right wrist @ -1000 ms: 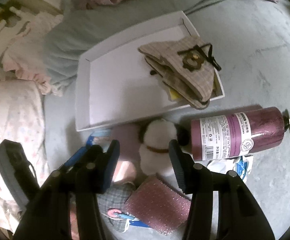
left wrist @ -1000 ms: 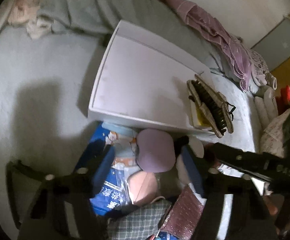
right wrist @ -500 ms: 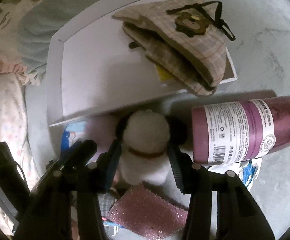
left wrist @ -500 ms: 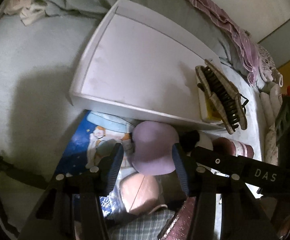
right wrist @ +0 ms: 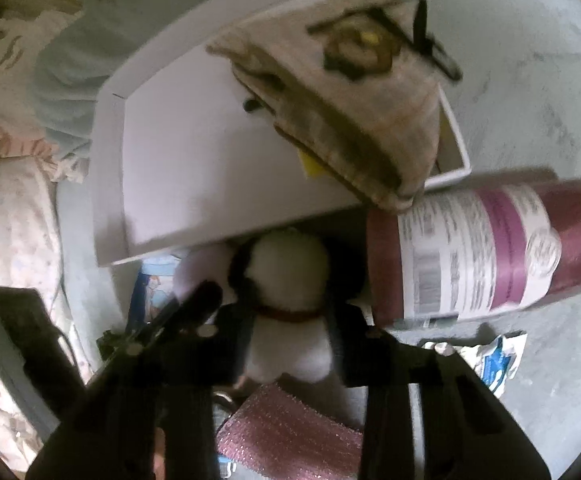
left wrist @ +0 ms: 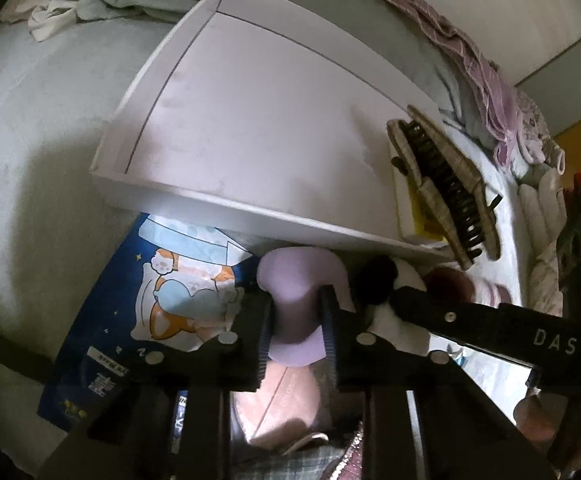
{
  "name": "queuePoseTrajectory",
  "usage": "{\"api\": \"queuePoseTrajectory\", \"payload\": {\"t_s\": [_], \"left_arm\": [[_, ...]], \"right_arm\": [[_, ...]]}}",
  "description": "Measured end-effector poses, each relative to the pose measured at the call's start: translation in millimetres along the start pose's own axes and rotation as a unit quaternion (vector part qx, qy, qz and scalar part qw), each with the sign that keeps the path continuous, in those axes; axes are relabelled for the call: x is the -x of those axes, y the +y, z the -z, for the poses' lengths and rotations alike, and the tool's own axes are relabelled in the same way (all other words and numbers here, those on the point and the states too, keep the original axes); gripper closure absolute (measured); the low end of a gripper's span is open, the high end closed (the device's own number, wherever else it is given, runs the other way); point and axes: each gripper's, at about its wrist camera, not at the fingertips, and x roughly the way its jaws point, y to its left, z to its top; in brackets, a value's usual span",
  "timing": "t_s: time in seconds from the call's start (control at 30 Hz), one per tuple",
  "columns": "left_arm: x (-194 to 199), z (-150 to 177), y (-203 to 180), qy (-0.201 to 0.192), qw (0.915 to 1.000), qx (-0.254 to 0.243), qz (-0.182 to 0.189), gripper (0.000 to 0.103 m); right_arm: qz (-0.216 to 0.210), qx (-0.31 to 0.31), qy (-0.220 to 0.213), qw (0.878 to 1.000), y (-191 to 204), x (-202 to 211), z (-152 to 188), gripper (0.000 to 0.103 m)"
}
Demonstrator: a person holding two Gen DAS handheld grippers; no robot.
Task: Organize soft objects
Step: 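Grasp the lavender pad with the left gripper while the right grasps the white plush toy, then place the lavender pad in the tray with the left gripper while the right places the plush toy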
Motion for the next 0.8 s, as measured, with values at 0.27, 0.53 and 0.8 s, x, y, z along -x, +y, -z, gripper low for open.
{"api": "queuePoseTrajectory", "payload": {"t_s": [0.27, 0.53, 0.8], "left_arm": [[38.0, 1.9, -7.3, -0.03, 0.9986, -0.001, 0.043, 0.091], [94.0, -5.6, -23.9, -0.119, 0.9916, -0.031, 0.04, 0.091], [69.6, -41.3, -19.4, -0.155, 0.9861, -0.031, 0.051, 0.091]], "right_arm": [[-0.058, 0.012, -0.031, 0.998, -3.1, 41.4, 8.0, 0.079], [-0.149, 0.033, -0.15, 0.977, -10.2, 99.5, 11.2, 0.08], [-0.18, 0.068, -0.257, 0.947, -3.4, 91.4, 0.1, 0.08]]}}
